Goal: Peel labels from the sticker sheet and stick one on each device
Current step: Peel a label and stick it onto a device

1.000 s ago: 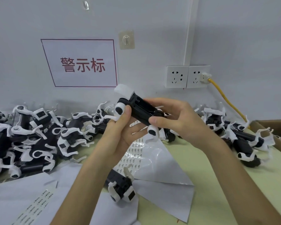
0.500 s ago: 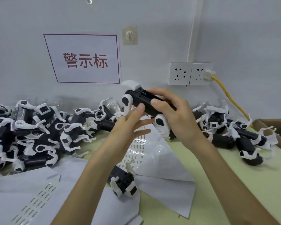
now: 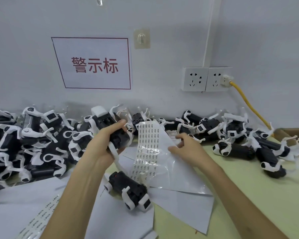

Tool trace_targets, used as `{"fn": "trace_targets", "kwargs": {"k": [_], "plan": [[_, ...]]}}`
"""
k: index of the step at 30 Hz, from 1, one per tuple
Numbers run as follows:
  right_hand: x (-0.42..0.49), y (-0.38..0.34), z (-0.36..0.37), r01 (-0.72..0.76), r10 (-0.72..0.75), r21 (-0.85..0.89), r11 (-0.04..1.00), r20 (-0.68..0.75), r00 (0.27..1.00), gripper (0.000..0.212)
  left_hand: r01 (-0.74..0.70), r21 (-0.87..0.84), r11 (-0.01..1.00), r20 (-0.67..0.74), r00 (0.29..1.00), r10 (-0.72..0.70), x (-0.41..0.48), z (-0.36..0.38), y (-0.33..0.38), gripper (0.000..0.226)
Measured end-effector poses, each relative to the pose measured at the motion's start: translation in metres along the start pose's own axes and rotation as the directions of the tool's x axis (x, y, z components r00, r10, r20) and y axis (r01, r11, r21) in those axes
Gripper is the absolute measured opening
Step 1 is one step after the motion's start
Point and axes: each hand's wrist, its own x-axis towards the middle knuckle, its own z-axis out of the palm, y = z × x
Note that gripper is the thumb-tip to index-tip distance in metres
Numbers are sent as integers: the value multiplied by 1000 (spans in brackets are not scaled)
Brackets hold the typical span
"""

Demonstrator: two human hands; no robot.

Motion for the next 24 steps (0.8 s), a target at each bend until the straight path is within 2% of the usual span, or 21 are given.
{"fn": "trace_targets", "kwargs": {"k": [2, 4, 5, 8, 10, 13, 16, 21, 23, 24], "plan": [[2, 8, 2, -14, 11, 107, 994, 21, 1000, 35, 0, -17, 1000, -35, 999, -1, 6, -6, -1, 15], [3, 9, 0, 30, -23, 170, 985, -44, 999, 33, -7, 26, 1000, -72, 997, 9, 11, -10, -3, 11], [3, 6, -5, 70, -55, 161, 984, -94, 994, 32, 4, 48, 999, -73, 997, -1, 12, -12, -3, 14], [1, -4, -28, 219, -184, 170, 961, -203, 962, 31, -35, 199, 979, -96, 994, 55, 15, -17, -2, 44], [-5, -13, -48, 294, -242, 211, 932, -239, 940, 35, -108, 310, 945, -100, 984, 146, 15, -16, -2, 38], [-16, -23, -71, 355, -288, 292, 888, -249, 925, 36, -193, 402, 895, 12, 978, 206, 9, -8, -2, 39], [-25, -32, -80, 404, -336, 343, 848, -243, 910, 35, -243, 419, 875, 180, 967, 182, -3, 6, -1, 36], [-32, -39, -84, 421, -369, 318, 850, -211, 905, 33, -319, 364, 875, 211, 943, 256, -17, 27, -3, 26], [-33, -42, -80, 462, -393, 168, 871, -326, 860, 32, -333, 350, 876, 203, 939, 277, -21, 30, -3, 26], [-35, -47, -76, 501, -431, 70, 863, -416, 800, 33, -337, 341, 878, 190, 939, 287, -22, 31, -3, 25]]}}
